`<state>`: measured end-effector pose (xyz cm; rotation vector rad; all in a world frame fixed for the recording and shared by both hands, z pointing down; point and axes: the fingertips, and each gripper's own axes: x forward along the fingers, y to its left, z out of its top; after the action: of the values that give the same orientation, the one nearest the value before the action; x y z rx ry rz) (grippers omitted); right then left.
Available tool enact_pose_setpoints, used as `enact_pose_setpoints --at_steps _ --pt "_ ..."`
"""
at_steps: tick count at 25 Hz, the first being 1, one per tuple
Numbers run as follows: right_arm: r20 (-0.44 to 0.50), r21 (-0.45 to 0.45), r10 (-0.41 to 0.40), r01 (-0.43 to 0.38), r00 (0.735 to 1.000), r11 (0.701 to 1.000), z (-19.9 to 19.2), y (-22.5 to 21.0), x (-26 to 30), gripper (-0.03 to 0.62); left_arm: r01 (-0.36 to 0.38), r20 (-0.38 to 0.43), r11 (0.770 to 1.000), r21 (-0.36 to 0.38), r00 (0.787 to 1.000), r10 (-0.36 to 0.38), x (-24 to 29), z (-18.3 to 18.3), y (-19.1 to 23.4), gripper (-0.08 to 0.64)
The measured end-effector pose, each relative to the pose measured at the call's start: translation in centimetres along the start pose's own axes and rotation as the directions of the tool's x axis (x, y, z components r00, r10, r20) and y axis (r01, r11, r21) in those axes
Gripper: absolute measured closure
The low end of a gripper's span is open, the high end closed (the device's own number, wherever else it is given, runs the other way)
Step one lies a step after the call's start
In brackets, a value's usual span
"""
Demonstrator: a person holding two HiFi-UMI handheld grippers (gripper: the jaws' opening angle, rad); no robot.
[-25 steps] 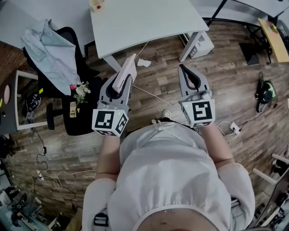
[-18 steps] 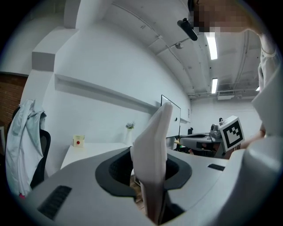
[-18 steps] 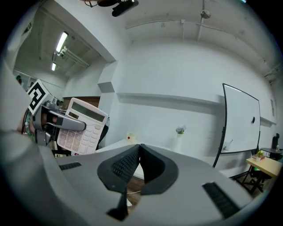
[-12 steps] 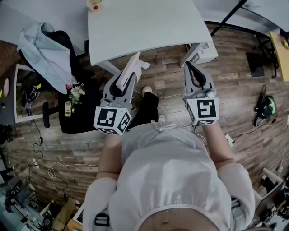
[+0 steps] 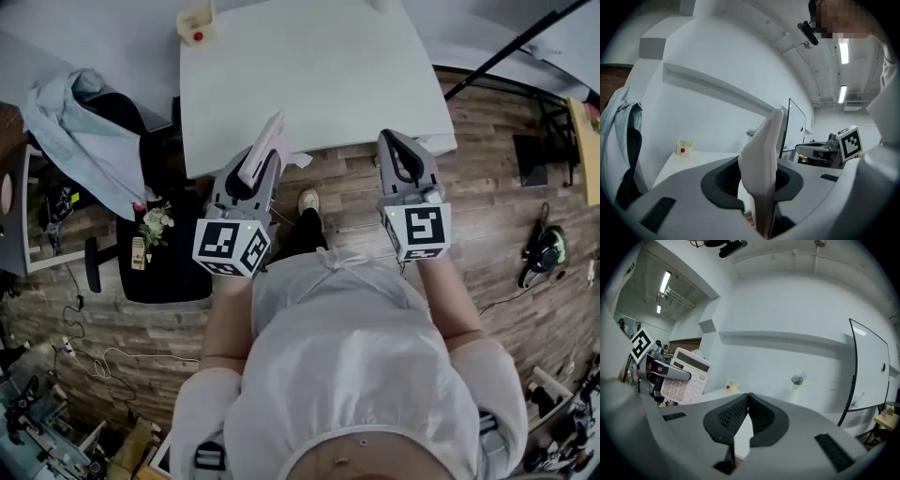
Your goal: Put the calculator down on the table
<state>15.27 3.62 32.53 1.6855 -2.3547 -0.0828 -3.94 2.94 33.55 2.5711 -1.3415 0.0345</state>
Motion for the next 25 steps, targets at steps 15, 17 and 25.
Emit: enact_pose_setpoints --at_steps 15,17,25 --pt "-0.087 0.017 0.091 -0.09 0.992 0.996 -2.4 -2.4 22.4 0.588 0.018 -0.182 0.988 -0.153 0.982 -0.046 17.0 -3.6 13.7 0.43" --pt "-0.103 0.035 0.111 -0.107 0.989 0.994 -3.2 -2.5 23.8 0.588 0.018 -0.213 0.983 -0.182 0.975 -0.057 18.5 -4.8 14.3 0.429" --pt "-0.139 0.08 0.173 -0.163 0.975 0.983 -6.4 -2.6 28.0 0.588 0.038 -0.334 0.962 -0.271 0.933 -0.131 23.1 -10.0 15.3 0.428"
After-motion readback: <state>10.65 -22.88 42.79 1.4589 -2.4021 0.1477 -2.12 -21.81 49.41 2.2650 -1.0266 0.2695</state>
